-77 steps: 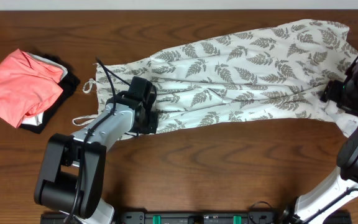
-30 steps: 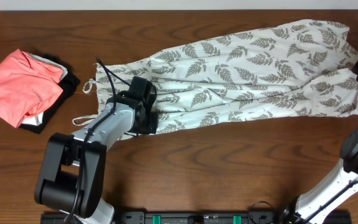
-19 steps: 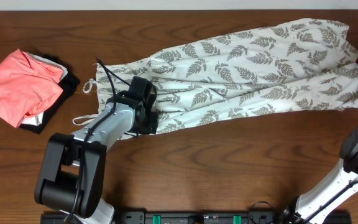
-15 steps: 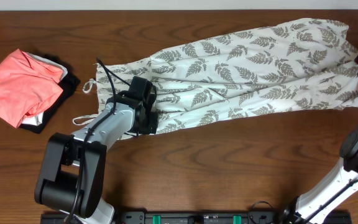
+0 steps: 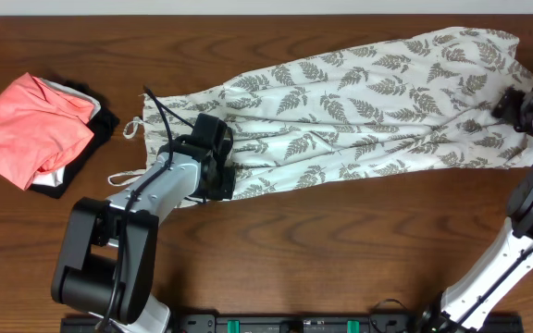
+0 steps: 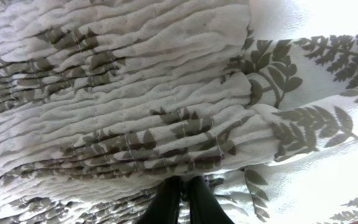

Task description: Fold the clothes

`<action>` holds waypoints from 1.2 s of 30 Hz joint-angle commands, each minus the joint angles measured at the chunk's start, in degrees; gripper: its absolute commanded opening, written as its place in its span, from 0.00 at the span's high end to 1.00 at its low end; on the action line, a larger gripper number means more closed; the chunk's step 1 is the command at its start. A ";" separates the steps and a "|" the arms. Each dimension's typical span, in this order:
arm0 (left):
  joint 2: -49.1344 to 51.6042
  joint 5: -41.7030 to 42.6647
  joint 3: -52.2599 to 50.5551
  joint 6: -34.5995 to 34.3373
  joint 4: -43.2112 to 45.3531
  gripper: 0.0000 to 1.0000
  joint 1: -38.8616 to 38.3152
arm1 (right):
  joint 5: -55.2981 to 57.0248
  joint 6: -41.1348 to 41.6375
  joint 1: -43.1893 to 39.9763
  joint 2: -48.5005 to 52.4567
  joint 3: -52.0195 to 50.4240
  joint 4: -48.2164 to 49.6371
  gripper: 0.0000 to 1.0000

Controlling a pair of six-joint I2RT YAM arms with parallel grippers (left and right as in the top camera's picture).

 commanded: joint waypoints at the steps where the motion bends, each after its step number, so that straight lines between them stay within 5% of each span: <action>1: 4.17 -1.95 -3.54 -0.33 -2.29 0.92 0.46 | 0.04 -1.81 -1.03 -7.15 2.99 -3.34 0.01; 9: 4.17 -1.97 -3.54 -0.31 -2.29 0.91 0.46 | 0.00 -1.75 -1.11 -20.94 3.50 -16.72 0.01; 14: 4.17 -1.97 -3.54 -0.31 -2.32 0.91 0.46 | -0.07 2.23 -2.38 -20.50 1.38 -24.26 0.03; 20: 4.17 -1.97 -3.54 -0.31 -2.34 0.91 0.46 | -1.44 3.21 -4.13 -18.38 -8.90 -18.29 0.44; 31: 4.17 -1.95 -3.54 -0.33 -2.32 0.91 0.46 | -6.19 2.95 -4.46 -17.42 -18.73 -6.60 0.44; 33: 4.17 -1.95 -3.54 -0.33 -2.32 0.91 0.46 | -6.16 2.95 -4.46 -17.42 -18.73 -6.67 0.61; 35: 4.17 -1.95 -3.54 -0.33 -2.34 0.91 0.46 | -5.75 2.97 -4.50 -17.42 -18.78 -6.75 0.99; 36: 4.17 -1.95 -3.54 -0.33 -2.34 0.91 0.46 | -5.51 2.97 -4.50 -17.42 -18.78 -6.73 0.99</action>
